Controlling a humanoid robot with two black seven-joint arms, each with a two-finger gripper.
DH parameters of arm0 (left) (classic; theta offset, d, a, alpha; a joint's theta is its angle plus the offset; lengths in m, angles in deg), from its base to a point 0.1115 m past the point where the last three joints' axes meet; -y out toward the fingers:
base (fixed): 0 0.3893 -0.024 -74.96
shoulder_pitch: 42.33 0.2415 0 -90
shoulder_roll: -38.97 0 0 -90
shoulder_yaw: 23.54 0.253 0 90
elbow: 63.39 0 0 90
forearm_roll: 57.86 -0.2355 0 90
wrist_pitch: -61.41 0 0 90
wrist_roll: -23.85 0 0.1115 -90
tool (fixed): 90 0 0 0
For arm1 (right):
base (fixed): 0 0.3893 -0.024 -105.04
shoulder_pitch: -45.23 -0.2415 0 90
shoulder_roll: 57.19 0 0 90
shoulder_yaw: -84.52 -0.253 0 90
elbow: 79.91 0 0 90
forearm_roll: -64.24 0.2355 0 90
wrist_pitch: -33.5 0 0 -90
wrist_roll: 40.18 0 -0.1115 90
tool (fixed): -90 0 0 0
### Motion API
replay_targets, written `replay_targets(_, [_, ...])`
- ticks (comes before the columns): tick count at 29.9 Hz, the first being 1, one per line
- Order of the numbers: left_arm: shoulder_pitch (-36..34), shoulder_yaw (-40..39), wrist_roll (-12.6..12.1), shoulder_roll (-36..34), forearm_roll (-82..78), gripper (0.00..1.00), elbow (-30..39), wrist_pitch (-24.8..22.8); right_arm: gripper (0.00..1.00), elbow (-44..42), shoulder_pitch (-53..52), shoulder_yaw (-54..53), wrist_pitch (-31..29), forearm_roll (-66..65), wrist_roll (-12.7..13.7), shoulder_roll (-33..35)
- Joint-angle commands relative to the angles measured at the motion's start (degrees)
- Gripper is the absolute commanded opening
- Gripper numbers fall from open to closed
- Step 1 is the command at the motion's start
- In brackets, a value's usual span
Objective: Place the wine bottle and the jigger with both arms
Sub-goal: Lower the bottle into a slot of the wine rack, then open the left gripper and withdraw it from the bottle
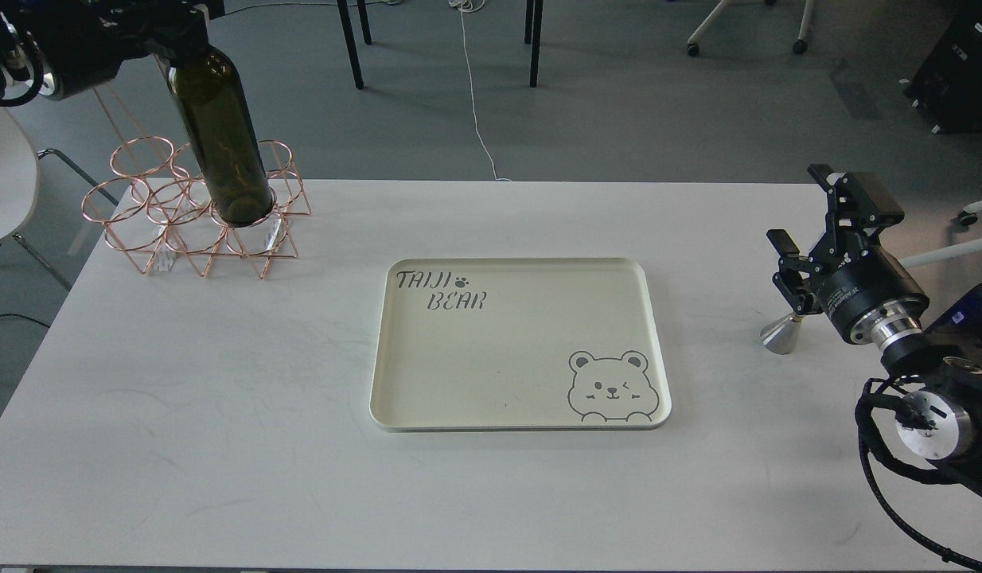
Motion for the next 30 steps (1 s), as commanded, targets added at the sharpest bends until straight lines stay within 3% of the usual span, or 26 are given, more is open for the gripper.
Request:
replay_targets(1, [1.0, -0.2, 0.0, 0.0, 0.0, 0.15, -0.1, 1.3, 0.95, 0.3, 0.6, 0.0, 0.0, 0.0, 0.0, 0.0])
replay_targets(12, [5.3, -0.3, 0.0, 2.4, 0.3, 0.34, -3.0, 3.7, 0.95, 0.3, 1.2, 0.0, 0.1, 0.0, 0.0, -0.1])
replay_targets(21, [7.6, -0.3, 0.0, 4.0, 0.7, 0.44, -4.5, 5.5, 0.95, 0.3, 1.3, 0.1, 0.1, 0.0, 0.0, -0.1])
replay_targets(23, [7.7, -0.4, 0.0, 4.0, 1.0, 0.54, -4.5, 5.4, 0.95, 0.3, 1.3, 0.1, 0.0, 0.0, 0.0, -0.1])
replay_targets(26, [7.8, -0.5, 0.0, 4.0, 3.5, 0.86, -4.5, 5.4, 0.95, 0.3, 1.4, 0.2, 0.1, 0.0, 0.0, -0.1])
replay_targets(30, [7.9, -0.5, 0.0, 3.4, 7.2, 0.98, -4.0, 5.1, 0.95, 0.3, 1.4, 0.2, 0.1, 0.0, 0.0, -0.1])
